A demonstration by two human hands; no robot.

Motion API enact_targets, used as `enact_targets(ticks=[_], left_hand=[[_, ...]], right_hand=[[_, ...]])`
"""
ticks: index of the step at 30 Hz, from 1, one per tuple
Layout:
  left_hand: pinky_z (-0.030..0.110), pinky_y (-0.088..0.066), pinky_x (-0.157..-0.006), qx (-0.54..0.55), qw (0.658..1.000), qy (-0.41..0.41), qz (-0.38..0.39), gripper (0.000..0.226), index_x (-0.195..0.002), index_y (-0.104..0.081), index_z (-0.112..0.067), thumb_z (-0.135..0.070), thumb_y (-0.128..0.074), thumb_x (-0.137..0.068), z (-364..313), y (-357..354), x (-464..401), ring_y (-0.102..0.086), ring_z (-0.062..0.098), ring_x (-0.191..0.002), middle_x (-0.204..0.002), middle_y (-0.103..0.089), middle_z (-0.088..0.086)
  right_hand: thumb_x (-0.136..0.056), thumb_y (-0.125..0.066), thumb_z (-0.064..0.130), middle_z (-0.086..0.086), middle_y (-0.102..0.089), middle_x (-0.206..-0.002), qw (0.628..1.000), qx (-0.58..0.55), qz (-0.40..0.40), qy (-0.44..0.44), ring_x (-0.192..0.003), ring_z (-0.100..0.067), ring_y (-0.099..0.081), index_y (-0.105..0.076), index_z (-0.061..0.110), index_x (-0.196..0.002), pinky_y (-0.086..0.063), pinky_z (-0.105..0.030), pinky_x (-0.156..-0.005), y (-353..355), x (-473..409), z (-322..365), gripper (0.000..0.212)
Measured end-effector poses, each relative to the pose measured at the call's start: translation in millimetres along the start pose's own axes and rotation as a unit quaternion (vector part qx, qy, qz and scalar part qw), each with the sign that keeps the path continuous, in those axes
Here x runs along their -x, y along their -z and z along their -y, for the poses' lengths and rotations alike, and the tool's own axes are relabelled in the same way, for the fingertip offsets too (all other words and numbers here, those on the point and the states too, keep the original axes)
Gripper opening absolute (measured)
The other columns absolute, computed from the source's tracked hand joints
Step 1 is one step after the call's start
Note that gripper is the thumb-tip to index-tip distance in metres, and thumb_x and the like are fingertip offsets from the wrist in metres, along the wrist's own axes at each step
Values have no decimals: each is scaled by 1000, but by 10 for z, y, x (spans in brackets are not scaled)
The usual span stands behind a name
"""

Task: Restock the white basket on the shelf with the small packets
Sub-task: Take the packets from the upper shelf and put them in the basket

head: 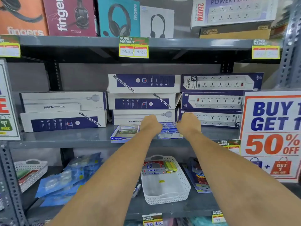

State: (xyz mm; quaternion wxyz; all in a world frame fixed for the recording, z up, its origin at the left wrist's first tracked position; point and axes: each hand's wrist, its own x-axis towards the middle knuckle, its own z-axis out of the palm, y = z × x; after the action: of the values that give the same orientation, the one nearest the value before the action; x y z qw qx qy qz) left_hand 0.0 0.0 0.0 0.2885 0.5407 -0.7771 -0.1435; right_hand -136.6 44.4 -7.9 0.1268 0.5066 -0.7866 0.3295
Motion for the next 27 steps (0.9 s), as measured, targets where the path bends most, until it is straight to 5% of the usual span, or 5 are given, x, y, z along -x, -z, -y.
enact_targets(ticks=[7,12,17,21,27], left_hand=[[40,-63,-73,133,981,109,89,11,-76,-57,1,-2,-50,-83,97,-176,-160,-65,31,-53,-45,-63,12],[20,-45,-35,100,990,81,60,23,-64,-48,-7,-3,-49,-87,66,-219,-94,-56,18,-32,-59,-60,12],[14,-42,-35,99,992,62,53,21,-63,-49,-9,-6,-53,-83,121,-156,38,-55,9,-30,-29,-53,1],[25,-56,-57,111,992,26,47,19,-61,-61,-4,-6,-54,-78,218,-99,253,-59,13,-41,-43,-63,7],[21,-54,-52,119,992,-34,37,24,-55,-66,-5,-8,-56,-76,401,15,700,-55,8,-38,-46,-64,6]], right_hand=[[-78,-59,6,-8,-53,-64,976,-118,118,-138,-71,-29,-57,-46,7,-62,-39,-23,-47,-178,-151,-290,21],[-80,-58,4,-11,-61,-58,967,-162,115,-157,-46,-23,-61,-59,2,-76,-55,-30,-51,-217,-158,-280,4],[-71,-64,1,-20,-74,-75,968,-157,126,-151,-69,-31,-74,-66,-4,-79,-63,-43,-69,-162,-99,-337,9],[-77,-63,4,-22,-74,-72,958,-197,148,-147,-72,-29,-75,-69,-8,-73,-62,-41,-74,29,172,-297,15],[-81,-60,14,-13,-71,-58,974,-165,101,-116,-54,-17,-64,-72,-6,-65,-55,-26,-64,244,752,-255,28]])
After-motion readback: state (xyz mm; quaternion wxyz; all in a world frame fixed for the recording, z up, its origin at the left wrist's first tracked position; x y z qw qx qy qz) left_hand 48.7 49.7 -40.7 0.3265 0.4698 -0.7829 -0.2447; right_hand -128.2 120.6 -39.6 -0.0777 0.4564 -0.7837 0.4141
